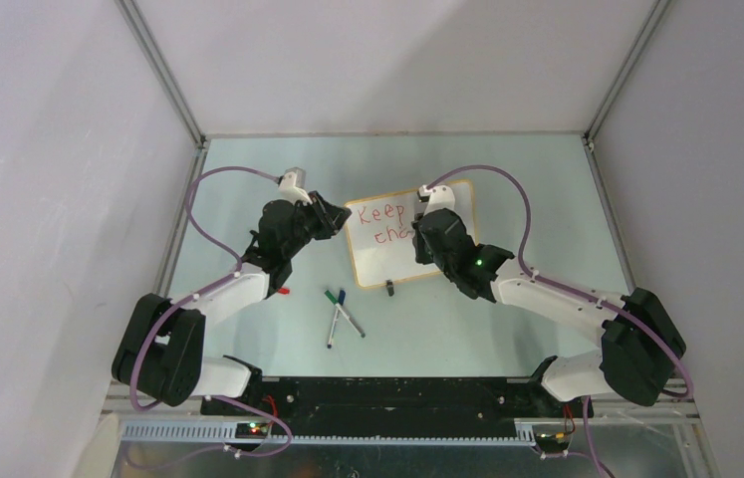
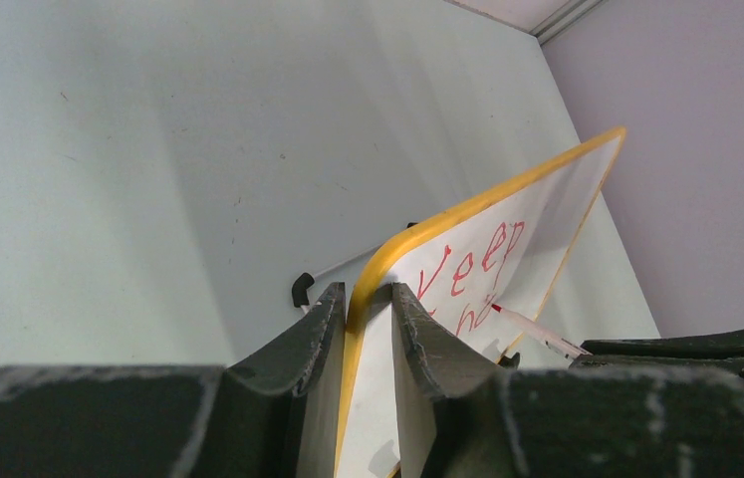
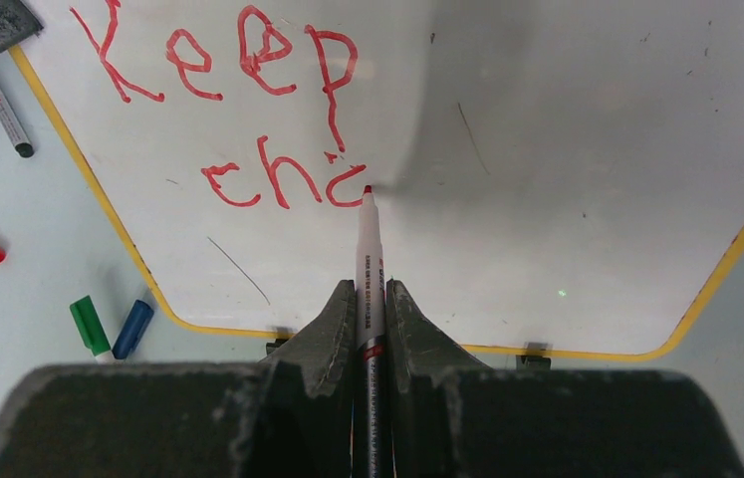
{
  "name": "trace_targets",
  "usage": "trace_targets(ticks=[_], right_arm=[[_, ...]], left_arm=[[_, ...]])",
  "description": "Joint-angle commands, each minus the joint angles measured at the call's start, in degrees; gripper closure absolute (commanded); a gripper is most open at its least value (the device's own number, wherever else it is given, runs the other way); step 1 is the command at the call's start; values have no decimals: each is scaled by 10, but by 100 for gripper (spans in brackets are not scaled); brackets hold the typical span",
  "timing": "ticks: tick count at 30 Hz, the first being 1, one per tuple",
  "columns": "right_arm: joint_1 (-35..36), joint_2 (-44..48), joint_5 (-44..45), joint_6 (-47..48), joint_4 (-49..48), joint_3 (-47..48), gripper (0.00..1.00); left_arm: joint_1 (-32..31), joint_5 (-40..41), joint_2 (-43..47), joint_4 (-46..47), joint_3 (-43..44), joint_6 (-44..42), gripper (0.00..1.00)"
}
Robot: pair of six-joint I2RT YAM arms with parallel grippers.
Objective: Write a sentence on the whiteboard
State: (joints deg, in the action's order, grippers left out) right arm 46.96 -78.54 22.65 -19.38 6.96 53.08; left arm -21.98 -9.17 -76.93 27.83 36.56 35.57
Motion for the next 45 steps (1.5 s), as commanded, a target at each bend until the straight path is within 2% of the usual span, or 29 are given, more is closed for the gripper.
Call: trace_targets(ticks=[1, 27, 45], right_arm=[[-5, 5, 20, 7, -26, 27, 100], [-6, 5, 15, 10, -29, 35, 100], [-3, 2, 11, -6, 24, 35, 100]], left_arm=[[2, -2, 16, 19, 7, 0, 74], [1, -1, 16, 17, 7, -1, 73], [1, 3, 22, 12, 6, -3, 73]])
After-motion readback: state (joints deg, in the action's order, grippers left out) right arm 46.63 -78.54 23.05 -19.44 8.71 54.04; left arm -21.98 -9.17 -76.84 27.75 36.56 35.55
